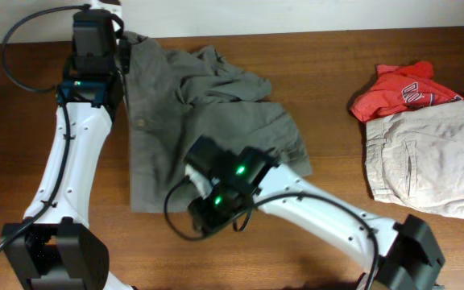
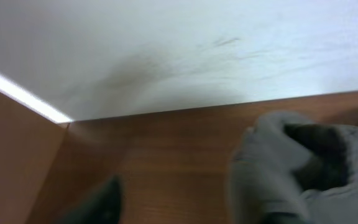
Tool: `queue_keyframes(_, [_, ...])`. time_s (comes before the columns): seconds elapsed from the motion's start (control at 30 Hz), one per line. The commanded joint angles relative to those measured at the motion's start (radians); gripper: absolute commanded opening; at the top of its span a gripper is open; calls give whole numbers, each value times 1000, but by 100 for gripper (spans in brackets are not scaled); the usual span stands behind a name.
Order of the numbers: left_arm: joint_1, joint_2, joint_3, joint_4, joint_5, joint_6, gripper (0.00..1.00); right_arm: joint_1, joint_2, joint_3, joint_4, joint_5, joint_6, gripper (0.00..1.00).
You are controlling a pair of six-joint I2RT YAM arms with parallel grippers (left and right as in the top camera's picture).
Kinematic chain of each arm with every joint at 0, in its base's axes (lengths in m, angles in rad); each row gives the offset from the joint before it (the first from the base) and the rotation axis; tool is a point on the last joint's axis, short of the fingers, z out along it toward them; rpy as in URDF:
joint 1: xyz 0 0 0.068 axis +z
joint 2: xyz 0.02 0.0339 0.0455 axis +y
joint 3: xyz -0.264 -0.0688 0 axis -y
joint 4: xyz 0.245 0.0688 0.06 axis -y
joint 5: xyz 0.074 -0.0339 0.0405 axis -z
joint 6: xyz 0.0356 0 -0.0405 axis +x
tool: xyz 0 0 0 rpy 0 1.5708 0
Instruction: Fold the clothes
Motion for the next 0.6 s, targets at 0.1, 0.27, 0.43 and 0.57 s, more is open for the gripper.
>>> queue_keyframes(0.1, [6,10,15,15,-78,5,79,26,-20,-2,7,62,-35,57])
queue_keyframes(0.27, [11,10,15,-2,-149,5,99,-103,-58,-2,-9,188,1,57])
queue_keyframes(0.43, [34,10,15,-3,-224,0,99,-284,-60,-2,-35,255,0,68])
queue_keyframes(0.57, [37,10,15,-111,-78,-45,99,-437,-45,-2,-26,305,-33,77])
